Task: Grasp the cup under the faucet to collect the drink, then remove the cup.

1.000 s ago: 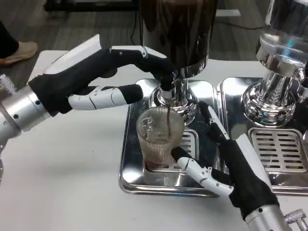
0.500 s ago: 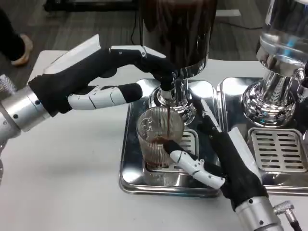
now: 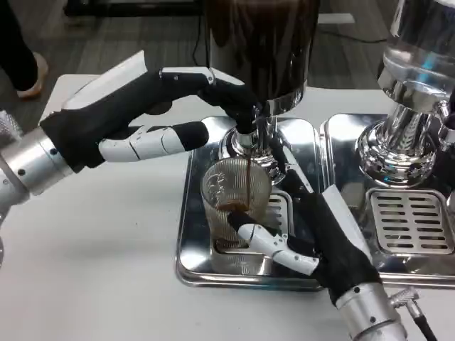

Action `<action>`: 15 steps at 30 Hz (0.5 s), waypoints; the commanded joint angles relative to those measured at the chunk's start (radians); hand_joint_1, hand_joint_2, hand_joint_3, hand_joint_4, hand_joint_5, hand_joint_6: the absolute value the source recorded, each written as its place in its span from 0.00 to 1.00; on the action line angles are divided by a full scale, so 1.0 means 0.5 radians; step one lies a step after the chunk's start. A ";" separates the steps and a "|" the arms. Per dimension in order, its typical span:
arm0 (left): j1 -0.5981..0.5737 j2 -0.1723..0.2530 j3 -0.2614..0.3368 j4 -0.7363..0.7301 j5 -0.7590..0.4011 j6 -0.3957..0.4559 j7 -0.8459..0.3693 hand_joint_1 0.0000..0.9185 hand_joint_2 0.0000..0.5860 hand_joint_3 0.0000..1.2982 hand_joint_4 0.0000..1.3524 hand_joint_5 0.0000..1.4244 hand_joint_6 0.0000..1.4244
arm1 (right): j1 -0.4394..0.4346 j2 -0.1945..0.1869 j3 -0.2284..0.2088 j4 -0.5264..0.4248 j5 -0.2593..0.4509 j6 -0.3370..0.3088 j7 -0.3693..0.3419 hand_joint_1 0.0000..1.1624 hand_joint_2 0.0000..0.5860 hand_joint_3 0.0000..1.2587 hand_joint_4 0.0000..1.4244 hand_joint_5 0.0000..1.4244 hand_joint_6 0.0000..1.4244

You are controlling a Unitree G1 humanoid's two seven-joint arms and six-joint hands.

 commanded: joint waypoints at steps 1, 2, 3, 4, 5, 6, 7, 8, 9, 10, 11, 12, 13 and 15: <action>0.033 0.027 -0.011 -0.025 0.033 0.013 -0.048 0.00 0.20 0.29 0.26 0.25 0.22 | -0.043 0.016 0.012 0.040 0.022 -0.033 0.008 0.45 0.29 0.00 0.00 0.00 0.02; 0.033 0.026 -0.011 -0.024 0.034 0.012 -0.047 0.00 0.20 0.29 0.26 0.25 0.22 | -0.049 0.016 0.015 0.046 0.020 -0.030 0.010 0.45 0.29 0.00 0.00 0.00 0.02; 0.032 0.026 -0.011 -0.024 0.034 0.012 -0.048 0.00 0.20 0.29 0.26 0.25 0.22 | -0.053 0.015 0.016 0.050 0.019 -0.028 0.012 0.46 0.28 0.00 0.00 0.00 0.02; 0.033 0.025 -0.012 -0.025 0.031 0.014 -0.050 0.00 0.20 0.29 0.26 0.25 0.22 | -0.060 0.014 0.019 0.055 0.018 -0.026 0.016 0.46 0.28 0.00 0.00 0.00 0.01; 0.033 0.025 -0.012 -0.026 0.029 0.015 -0.052 0.00 0.20 0.29 0.26 0.25 0.22 | -0.065 0.013 0.021 0.060 0.018 -0.024 0.020 0.46 0.28 0.00 0.00 0.00 0.01; 0.033 0.025 -0.012 -0.025 0.028 0.018 -0.054 0.00 0.20 0.29 0.26 0.25 0.22 | -0.077 0.014 0.026 0.067 0.018 -0.021 0.028 0.46 0.28 0.00 0.00 0.00 0.01; 0.032 0.025 -0.012 -0.023 0.028 0.019 -0.054 0.00 0.20 0.29 0.26 0.25 0.22 | -0.087 0.014 0.029 0.075 0.018 -0.018 0.035 0.46 0.28 0.00 0.00 0.00 0.01; 0.032 0.026 -0.013 -0.023 0.031 0.018 -0.053 0.00 0.20 0.29 0.26 0.25 0.22 | -0.092 0.014 0.032 0.080 0.019 -0.018 0.039 0.46 0.29 0.00 0.00 0.00 0.01; 0.034 0.027 -0.013 -0.025 0.033 0.018 -0.052 0.00 0.20 0.29 0.26 0.25 0.22 | -0.098 0.014 0.034 0.085 0.019 -0.017 0.043 0.46 0.29 0.00 0.00 0.00 0.00; 0.035 0.027 -0.013 -0.026 0.032 0.020 -0.052 0.00 0.20 0.29 0.26 0.25 0.22 | -0.103 0.014 0.037 0.091 0.019 -0.016 0.047 0.46 0.29 0.00 0.00 0.00 0.00; 0.037 0.027 -0.013 -0.027 0.033 0.022 -0.052 0.00 0.20 0.29 0.26 0.25 0.22 | -0.110 0.014 0.040 0.098 0.020 -0.013 0.052 0.46 0.29 0.00 0.00 0.00 0.00; 0.039 0.028 -0.013 -0.029 0.033 0.022 -0.052 0.00 0.21 0.29 0.26 0.25 0.22 | -0.113 0.013 0.043 0.101 0.021 -0.010 0.055 0.46 0.29 0.00 0.00 0.00 0.00; 0.042 0.029 -0.012 -0.032 0.032 0.022 -0.051 0.00 0.21 0.29 0.26 0.25 0.22 | -0.116 0.013 0.046 0.105 0.022 -0.011 0.057 0.46 0.29 0.00 0.00 0.00 0.00; 0.046 0.031 -0.012 -0.036 0.033 0.023 -0.051 0.00 0.21 0.29 0.26 0.25 0.22 | -0.121 0.015 0.051 0.112 0.019 -0.012 0.056 0.46 0.29 0.00 0.00 0.00 0.00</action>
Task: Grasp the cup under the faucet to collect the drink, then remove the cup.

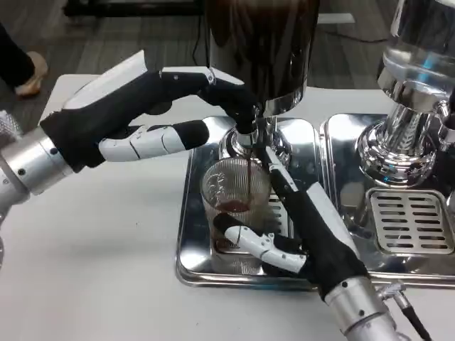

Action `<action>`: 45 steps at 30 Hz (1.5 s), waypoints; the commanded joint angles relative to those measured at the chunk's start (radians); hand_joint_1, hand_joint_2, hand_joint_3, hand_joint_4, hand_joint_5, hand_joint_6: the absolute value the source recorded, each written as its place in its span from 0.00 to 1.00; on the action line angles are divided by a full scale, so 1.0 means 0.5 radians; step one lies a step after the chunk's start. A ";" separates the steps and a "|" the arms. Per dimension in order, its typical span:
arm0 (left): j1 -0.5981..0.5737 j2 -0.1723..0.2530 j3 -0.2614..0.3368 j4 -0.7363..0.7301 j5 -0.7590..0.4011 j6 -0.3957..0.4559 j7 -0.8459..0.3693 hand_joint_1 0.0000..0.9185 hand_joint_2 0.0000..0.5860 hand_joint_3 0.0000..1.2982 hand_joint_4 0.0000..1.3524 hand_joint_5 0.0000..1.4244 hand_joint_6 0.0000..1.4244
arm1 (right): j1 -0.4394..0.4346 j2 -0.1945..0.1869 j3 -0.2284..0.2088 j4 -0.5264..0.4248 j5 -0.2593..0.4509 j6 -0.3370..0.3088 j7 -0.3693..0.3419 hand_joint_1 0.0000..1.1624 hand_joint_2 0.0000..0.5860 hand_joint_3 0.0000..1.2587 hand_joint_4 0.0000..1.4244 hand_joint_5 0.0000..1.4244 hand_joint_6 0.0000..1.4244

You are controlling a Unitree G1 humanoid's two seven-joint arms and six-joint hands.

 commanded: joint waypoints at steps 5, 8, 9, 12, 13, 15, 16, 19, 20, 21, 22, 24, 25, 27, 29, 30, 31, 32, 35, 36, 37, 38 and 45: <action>0.056 0.034 -0.012 -0.044 0.036 0.016 -0.049 0.00 0.21 0.29 0.26 0.25 0.22 | -0.039 0.026 0.009 0.049 0.009 -0.007 -0.006 0.46 0.29 0.00 0.00 0.00 0.00; 0.064 0.035 -0.011 -0.059 0.035 0.022 -0.047 0.00 0.21 0.29 0.26 0.25 0.22 | -0.040 0.038 0.010 0.060 0.003 -0.013 -0.022 0.46 0.28 0.00 0.00 0.00 0.00; 0.066 0.035 -0.012 -0.062 0.035 0.025 -0.047 0.00 0.21 0.29 0.26 0.25 0.22 | -0.040 0.041 0.009 0.063 0.003 -0.016 -0.026 0.46 0.28 0.00 0.00 0.00 0.00; 0.076 0.036 -0.011 -0.078 0.033 0.037 -0.048 0.00 0.21 0.30 0.26 0.25 0.22 | -0.037 0.049 0.008 0.074 0.003 -0.018 -0.033 0.46 0.28 0.00 0.00 0.00 0.00; 0.080 0.037 -0.011 -0.084 0.033 0.040 -0.047 0.00 0.21 0.30 0.26 0.25 0.22 | -0.037 0.052 0.008 0.081 0.005 -0.019 -0.035 0.46 0.28 0.00 0.00 0.00 0.00; 0.089 0.041 -0.009 -0.096 0.031 0.051 -0.050 0.00 0.21 0.30 0.26 0.25 0.22 | -0.037 0.058 0.006 0.089 0.005 -0.020 -0.041 0.46 0.28 0.00 0.00 0.00 0.00; 0.092 0.043 -0.009 -0.101 0.031 0.053 -0.050 0.00 0.22 0.30 0.26 0.25 0.22 | -0.039 0.062 0.005 0.096 0.003 -0.021 -0.045 0.46 0.28 0.00 0.00 0.00 0.00; 0.099 0.050 -0.008 -0.115 0.034 0.059 -0.049 0.00 0.22 0.30 0.26 0.25 0.22 | -0.051 0.071 0.001 0.116 0.000 -0.025 -0.062 0.46 0.28 0.00 0.00 0.00 0.00; 0.101 0.051 -0.008 -0.118 0.034 0.060 -0.049 0.00 0.22 0.30 0.26 0.25 0.22 | -0.055 0.073 -0.001 0.121 -0.001 -0.027 -0.068 0.46 0.28 0.00 0.00 0.00 0.00; 0.102 0.052 -0.008 -0.121 0.035 0.062 -0.049 0.00 0.22 0.30 0.26 0.25 0.22 | -0.061 0.075 -0.003 0.130 0.001 -0.029 -0.072 0.46 0.28 0.00 0.00 0.00 0.00; 0.104 0.052 -0.007 -0.127 0.034 0.066 -0.047 0.00 0.22 0.30 0.26 0.25 0.22 | -0.069 0.077 -0.006 0.141 0.002 -0.031 -0.077 0.46 0.28 0.00 0.00 0.00 0.00; 0.109 0.053 -0.005 -0.138 0.028 0.080 -0.047 0.00 0.23 0.30 0.26 0.25 0.22 | -0.081 0.080 -0.011 0.157 0.005 -0.036 -0.085 0.46 0.28 0.00 0.00 0.00 0.00; 0.111 0.053 -0.004 -0.142 0.029 0.083 -0.046 0.00 0.23 0.30 0.26 0.25 0.22 | -0.089 0.082 -0.014 0.168 0.008 -0.039 -0.088 0.46 0.28 0.00 0.00 0.00 0.00; 0.114 0.055 -0.002 -0.146 0.029 0.087 -0.045 0.00 0.23 0.30 0.26 0.25 0.22 | -0.100 0.086 -0.017 0.186 0.010 -0.047 -0.098 0.46 0.28 0.00 0.00 0.00 0.00; 0.118 0.056 0.001 -0.153 0.028 0.092 -0.045 0.00 0.23 0.30 0.26 0.25 0.22 | -0.113 0.091 -0.018 0.204 0.008 -0.056 -0.111 0.46 0.28 0.00 0.00 0.00 0.00; 0.120 0.057 0.001 -0.156 0.029 0.094 -0.045 0.00 0.23 0.30 0.26 0.25 0.22 | -0.117 0.091 -0.017 0.210 0.008 -0.059 -0.114 0.46 0.29 0.00 0.00 0.00 0.00; 0.123 0.058 0.002 -0.160 0.029 0.096 -0.044 0.00 0.23 0.30 0.26 0.25 0.22 | -0.120 0.092 -0.017 0.216 0.007 -0.061 -0.119 0.46 0.29 0.00 0.00 0.00 0.00; 0.124 0.059 0.002 -0.162 0.028 0.099 -0.045 0.00 0.23 0.30 0.26 0.25 0.22 | -0.123 0.093 -0.017 0.221 0.005 -0.062 -0.125 0.47 0.29 0.00 0.00 0.00 0.00; 0.133 0.063 0.006 -0.173 0.028 0.108 -0.047 0.00 0.23 0.30 0.26 0.25 0.22 | -0.126 0.092 -0.016 0.234 -0.004 -0.068 -0.143 0.47 0.29 0.00 0.00 0.00 0.00; 0.135 0.063 0.007 -0.177 0.028 0.111 -0.047 0.00 0.24 0.30 0.26 0.25 0.22 | -0.128 0.091 -0.015 0.237 -0.007 -0.068 -0.147 0.47 0.29 0.00 0.00 0.00 0.00; 0.136 0.065 0.008 -0.179 0.028 0.112 -0.047 0.00 0.24 0.30 0.26 0.25 0.22 | -0.130 0.090 -0.014 0.240 -0.011 -0.067 -0.152 0.47 0.29 0.00 0.00 0.00 0.00; 0.137 0.066 0.009 -0.181 0.028 0.114 -0.047 0.00 0.24 0.30 0.26 0.25 0.22 | -0.131 0.089 -0.013 0.241 -0.013 -0.066 -0.155 0.47 0.30 0.00 0.00 0.00 0.00; 0.140 0.076 0.016 -0.191 0.026 0.128 -0.049 0.00 0.24 0.30 0.26 0.24 0.22 | -0.147 0.085 -0.006 0.260 -0.035 -0.058 -0.179 0.52 0.28 0.00 0.00 0.00 0.01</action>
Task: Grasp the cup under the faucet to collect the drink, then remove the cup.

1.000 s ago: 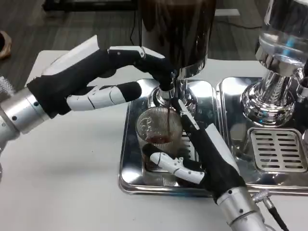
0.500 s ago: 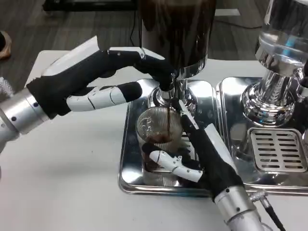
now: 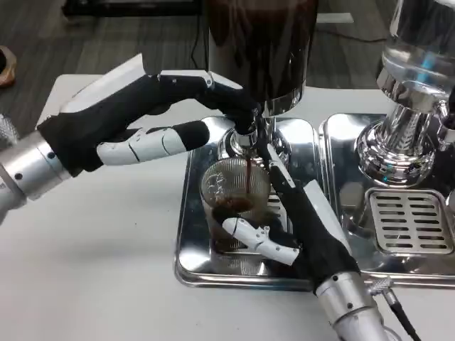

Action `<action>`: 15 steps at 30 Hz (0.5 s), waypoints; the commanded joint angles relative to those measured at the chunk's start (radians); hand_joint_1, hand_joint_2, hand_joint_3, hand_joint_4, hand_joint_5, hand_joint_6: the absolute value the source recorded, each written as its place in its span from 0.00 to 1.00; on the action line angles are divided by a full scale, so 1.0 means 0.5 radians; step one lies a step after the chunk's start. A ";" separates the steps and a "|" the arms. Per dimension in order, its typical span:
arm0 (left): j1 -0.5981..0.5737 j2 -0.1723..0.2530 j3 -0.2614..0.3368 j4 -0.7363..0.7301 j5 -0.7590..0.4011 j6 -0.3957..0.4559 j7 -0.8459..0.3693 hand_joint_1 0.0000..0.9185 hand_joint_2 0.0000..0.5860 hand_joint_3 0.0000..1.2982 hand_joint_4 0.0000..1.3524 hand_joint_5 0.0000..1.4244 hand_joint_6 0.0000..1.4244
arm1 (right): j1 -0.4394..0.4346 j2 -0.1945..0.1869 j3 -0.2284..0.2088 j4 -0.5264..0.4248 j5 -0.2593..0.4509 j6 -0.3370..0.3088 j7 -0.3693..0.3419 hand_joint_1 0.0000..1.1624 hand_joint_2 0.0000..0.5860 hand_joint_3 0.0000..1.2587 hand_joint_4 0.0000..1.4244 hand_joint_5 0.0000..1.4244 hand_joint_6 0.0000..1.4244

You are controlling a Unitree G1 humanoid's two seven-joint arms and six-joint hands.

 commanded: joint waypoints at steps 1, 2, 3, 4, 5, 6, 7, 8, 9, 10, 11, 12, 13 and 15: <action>0.054 0.048 0.001 -0.026 0.029 0.012 -0.051 0.00 0.24 0.30 0.26 0.24 0.22 | -0.031 0.005 0.000 0.022 -0.026 -0.026 -0.037 0.52 0.28 0.00 0.00 0.00 0.01; 0.054 0.048 0.002 -0.026 0.027 0.014 -0.052 0.00 0.24 0.30 0.26 0.24 0.22 | -0.034 0.004 0.001 0.024 -0.030 -0.024 -0.038 0.52 0.28 0.00 0.00 0.00 0.01; 0.055 0.048 0.003 -0.025 0.027 0.014 -0.052 0.00 0.24 0.30 0.26 0.24 0.22 | -0.036 0.004 0.002 0.025 -0.033 -0.022 -0.039 0.54 0.29 0.00 0.00 0.00 0.01; 0.055 0.048 0.003 -0.025 0.028 0.014 -0.051 0.00 0.24 0.30 0.26 0.24 0.22 | -0.037 0.004 0.002 0.026 -0.036 -0.020 -0.037 0.54 0.29 0.00 0.00 0.00 0.01; 0.056 0.048 0.003 -0.025 0.027 0.015 -0.052 0.00 0.24 0.30 0.26 0.24 0.22 | -0.039 0.004 0.004 0.028 -0.040 -0.016 -0.035 0.54 0.29 0.00 0.00 0.00 0.01; 0.055 0.048 0.003 -0.022 0.027 0.016 -0.053 0.00 0.24 0.30 0.26 0.24 0.22 | -0.040 0.004 0.004 0.028 -0.043 -0.014 -0.034 0.55 0.29 0.00 0.00 0.00 0.01; 0.056 0.047 0.003 -0.023 0.028 0.017 -0.053 0.00 0.24 0.30 0.26 0.24 0.22 | -0.041 0.004 0.006 0.030 -0.048 -0.011 -0.034 0.56 0.28 0.00 0.00 0.00 0.01; 0.057 0.047 0.003 -0.024 0.026 0.020 -0.054 0.00 0.24 0.30 0.26 0.24 0.22 | -0.041 0.005 0.008 0.031 -0.055 -0.007 -0.037 0.56 0.28 0.00 0.00 0.00 0.01; 0.057 0.047 0.004 -0.023 0.025 0.021 -0.054 0.00 0.24 0.30 0.26 0.24 0.22 | -0.041 0.006 0.009 0.032 -0.059 -0.005 -0.039 0.57 0.28 0.00 0.00 0.00 0.01; 0.058 0.046 0.004 -0.024 0.024 0.022 -0.054 0.00 0.24 0.30 0.26 0.24 0.22 | -0.040 0.006 0.010 0.031 -0.065 -0.002 -0.041 0.58 0.28 0.00 0.00 0.00 0.02; 0.059 0.046 0.004 -0.026 0.022 0.025 -0.056 0.00 0.24 0.30 0.26 0.24 0.22 | -0.040 0.006 0.011 0.030 -0.070 0.003 -0.041 0.58 0.28 0.00 0.00 0.00 0.02; 0.061 0.046 0.005 -0.028 0.020 0.028 -0.057 0.00 0.24 0.30 0.26 0.24 0.22 | -0.040 0.007 0.011 0.029 -0.077 0.008 -0.042 0.60 0.27 0.00 0.00 0.00 0.02; 0.061 0.046 0.005 -0.030 0.020 0.028 -0.058 0.00 0.24 0.30 0.26 0.24 0.22 | -0.040 0.008 0.011 0.028 -0.084 0.015 -0.044 0.60 0.27 0.00 0.00 0.00 0.02; 0.063 0.046 0.005 -0.034 0.019 0.034 -0.059 0.00 0.24 0.30 0.26 0.24 0.21 | -0.039 0.011 0.010 0.026 -0.097 0.026 -0.049 0.61 0.27 0.00 0.00 0.00 0.03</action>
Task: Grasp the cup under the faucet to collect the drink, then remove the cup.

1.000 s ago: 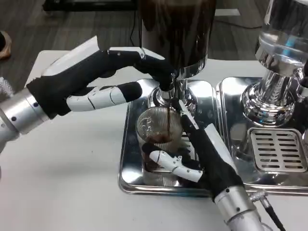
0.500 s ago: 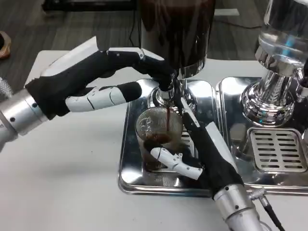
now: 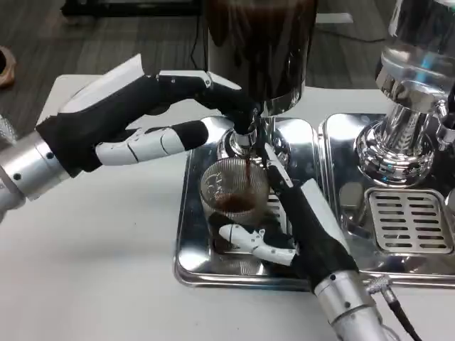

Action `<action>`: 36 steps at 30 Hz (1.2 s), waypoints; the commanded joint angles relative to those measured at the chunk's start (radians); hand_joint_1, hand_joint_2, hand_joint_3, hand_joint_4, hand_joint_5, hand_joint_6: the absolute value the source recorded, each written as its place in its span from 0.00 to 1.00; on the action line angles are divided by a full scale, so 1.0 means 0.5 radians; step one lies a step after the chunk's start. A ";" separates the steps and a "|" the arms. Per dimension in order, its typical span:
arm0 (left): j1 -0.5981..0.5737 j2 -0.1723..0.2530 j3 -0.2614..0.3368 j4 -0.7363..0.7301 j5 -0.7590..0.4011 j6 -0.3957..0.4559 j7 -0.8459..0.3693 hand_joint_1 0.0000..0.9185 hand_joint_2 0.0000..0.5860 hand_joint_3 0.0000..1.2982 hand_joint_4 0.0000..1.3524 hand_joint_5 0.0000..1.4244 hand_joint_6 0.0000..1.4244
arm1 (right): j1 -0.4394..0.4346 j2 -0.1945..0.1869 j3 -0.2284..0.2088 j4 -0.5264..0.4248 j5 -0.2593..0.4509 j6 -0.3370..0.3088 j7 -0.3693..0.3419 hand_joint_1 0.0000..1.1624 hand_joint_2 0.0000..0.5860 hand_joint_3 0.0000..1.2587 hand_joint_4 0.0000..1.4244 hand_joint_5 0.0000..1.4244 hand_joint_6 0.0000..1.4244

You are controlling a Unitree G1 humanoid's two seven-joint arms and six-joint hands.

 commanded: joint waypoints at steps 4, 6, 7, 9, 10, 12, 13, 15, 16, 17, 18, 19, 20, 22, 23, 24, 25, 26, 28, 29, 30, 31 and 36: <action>0.058 0.043 -0.002 -0.032 0.023 0.017 -0.059 0.00 0.24 0.30 0.26 0.24 0.21 | -0.013 0.028 0.001 0.013 -0.056 0.050 -0.089 0.61 0.27 0.00 0.00 0.00 0.07; 0.057 0.042 -0.002 -0.033 0.025 0.018 -0.058 0.00 0.24 0.30 0.26 0.24 0.21 | -0.006 0.043 -0.002 0.015 -0.075 0.058 -0.133 0.61 0.27 0.00 0.00 0.00 0.08; 0.057 0.042 -0.002 -0.034 0.026 0.018 -0.058 0.00 0.24 0.30 0.26 0.24 0.21 | -0.004 0.046 -0.001 0.016 -0.082 0.061 -0.147 0.61 0.27 0.00 0.00 0.00 0.09; 0.057 0.040 -0.002 -0.035 0.026 0.020 -0.058 0.00 0.24 0.30 0.26 0.24 0.21 | -0.002 0.055 0.003 0.018 -0.103 0.072 -0.182 0.61 0.27 0.00 0.00 0.00 0.10; 0.057 0.039 -0.002 -0.036 0.026 0.022 -0.057 0.00 0.24 0.30 0.26 0.24 0.21 | -0.001 0.058 0.005 0.018 -0.112 0.075 -0.196 0.61 0.27 0.00 0.00 0.00 0.10; 0.058 0.036 0.000 -0.034 0.023 0.020 -0.057 0.00 0.24 0.30 0.26 0.24 0.21 | 0.003 0.064 0.011 0.014 -0.138 0.088 -0.228 0.61 0.27 0.00 0.00 0.02 0.11; 0.060 0.034 0.004 -0.031 0.019 0.017 -0.055 0.00 0.20 0.29 0.25 0.23 0.20 | 0.006 0.066 0.014 0.010 -0.152 0.092 -0.242 0.61 0.28 0.00 0.00 0.05 0.13; 0.063 0.031 0.013 -0.026 0.011 0.013 -0.052 0.00 0.17 0.28 0.24 0.22 0.19 | 0.010 0.068 0.019 0.004 -0.170 0.105 -0.255 0.61 0.28 0.00 0.00 0.06 0.15; 0.063 0.032 0.017 -0.023 0.009 0.013 -0.051 0.00 0.17 0.27 0.24 0.22 0.19 | 0.008 0.068 0.024 0.006 -0.176 0.113 -0.252 0.61 0.28 0.00 0.00 0.07 0.15; 0.063 0.033 0.020 -0.021 0.008 0.014 -0.051 0.00 0.17 0.27 0.24 0.22 0.19 | 0.005 0.068 0.029 0.008 -0.181 0.119 -0.248 0.61 0.28 0.00 0.00 0.07 0.15; 0.063 0.033 0.022 -0.021 0.008 0.015 -0.052 0.00 0.17 0.27 0.23 0.22 0.18 | 0.003 0.067 0.032 0.008 -0.183 0.124 -0.245 0.61 0.28 0.00 0.00 0.07 0.15; 0.063 0.033 0.024 -0.021 0.008 0.016 -0.052 0.00 0.17 0.27 0.23 0.22 0.18 | 0.001 0.066 0.037 0.008 -0.186 0.128 -0.245 0.60 0.28 0.00 0.01 0.08 0.15; 0.064 0.033 0.026 -0.021 0.007 0.016 -0.053 0.00 0.17 0.27 0.23 0.21 0.18 | -0.002 0.066 0.042 0.006 -0.191 0.134 -0.245 0.60 0.28 0.00 0.02 0.09 0.16; 0.067 0.032 0.031 -0.021 0.004 0.013 -0.055 0.00 0.17 0.27 0.23 0.21 0.18 | -0.004 0.067 0.049 0.002 -0.197 0.141 -0.245 0.60 0.28 0.01 0.04 0.11 0.17; 0.068 0.032 0.033 -0.022 0.003 0.013 -0.056 0.00 0.17 0.27 0.23 0.21 0.18 | -0.006 0.067 0.051 0.000 -0.201 0.146 -0.246 0.60 0.28 0.01 0.04 0.11 0.17; 0.069 0.032 0.035 -0.024 0.003 0.012 -0.056 0.00 0.18 0.28 0.23 0.21 0.18 | -0.007 0.067 0.053 -0.003 -0.207 0.153 -0.246 0.60 0.28 0.02 0.05 0.12 0.18; 0.070 0.032 0.037 -0.025 0.003 0.011 -0.054 0.00 0.18 0.28 0.23 0.21 0.18 | -0.008 0.067 0.055 -0.006 -0.211 0.159 -0.247 0.60 0.28 0.03 0.06 0.13 0.18; 0.071 0.033 0.039 -0.026 0.003 0.011 -0.053 0.00 0.18 0.28 0.23 0.21 0.18 | -0.007 0.068 0.056 -0.009 -0.214 0.166 -0.247 0.60 0.28 0.03 0.07 0.14 0.19; 0.074 0.032 0.044 -0.025 0.001 0.010 -0.049 0.00 0.18 0.28 0.23 0.21 0.18 | -0.004 0.070 0.055 -0.016 -0.221 0.185 -0.253 0.60 0.28 0.06 0.09 0.16 0.21; 0.075 0.031 0.046 -0.025 0.000 0.010 -0.048 0.00 0.18 0.28 0.23 0.21 0.18 | -0.001 0.071 0.055 -0.020 -0.224 0.194 -0.257 0.60 0.27 0.06 0.10 0.17 0.21; 0.077 0.030 0.048 -0.025 -0.001 0.010 -0.046 0.00 0.18 0.28 0.23 0.21 0.18 | 0.003 0.072 0.055 -0.025 -0.225 0.203 -0.260 0.59 0.28 0.08 0.11 0.18 0.22; 0.079 0.028 0.051 -0.026 0.000 0.010 -0.041 0.00 0.18 0.28 0.23 0.21 0.18 | 0.007 0.074 0.056 -0.030 -0.227 0.210 -0.264 0.59 0.29 0.10 0.12 0.19 0.23; 0.087 0.017 0.085 -0.019 -0.013 -0.003 -0.012 0.00 0.18 0.28 0.22 0.20 0.18 | 0.021 0.079 0.065 -0.047 -0.244 0.234 -0.307 0.58 0.29 0.16 0.18 0.24 0.27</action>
